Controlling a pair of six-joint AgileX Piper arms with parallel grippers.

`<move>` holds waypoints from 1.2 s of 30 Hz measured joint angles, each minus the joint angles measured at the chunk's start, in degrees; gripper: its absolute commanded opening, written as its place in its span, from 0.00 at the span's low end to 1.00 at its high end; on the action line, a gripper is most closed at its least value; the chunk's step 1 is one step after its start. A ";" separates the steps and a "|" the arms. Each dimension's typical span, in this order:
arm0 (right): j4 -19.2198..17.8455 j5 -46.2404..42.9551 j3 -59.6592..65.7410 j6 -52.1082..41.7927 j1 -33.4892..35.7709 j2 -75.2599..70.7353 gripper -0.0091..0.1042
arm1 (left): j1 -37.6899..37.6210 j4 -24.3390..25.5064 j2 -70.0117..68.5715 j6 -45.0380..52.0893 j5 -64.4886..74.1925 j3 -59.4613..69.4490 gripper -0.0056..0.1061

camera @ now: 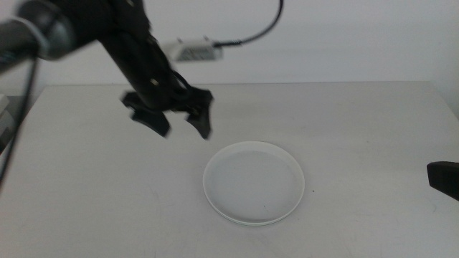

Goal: Stack the three bowls on top of each other.

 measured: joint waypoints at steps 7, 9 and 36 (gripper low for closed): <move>0.00 0.00 0.00 0.00 0.00 0.00 0.62 | 2.58 6.69 -8.23 -1.27 1.19 -0.14 0.99; 0.00 0.00 0.00 0.00 0.00 0.00 0.62 | 2.66 7.73 -9.80 -1.32 1.50 -0.19 0.99; -7.68 -10.36 0.00 16.56 0.00 6.34 0.62 | 2.66 14.37 -39.75 -5.39 -9.99 18.68 0.99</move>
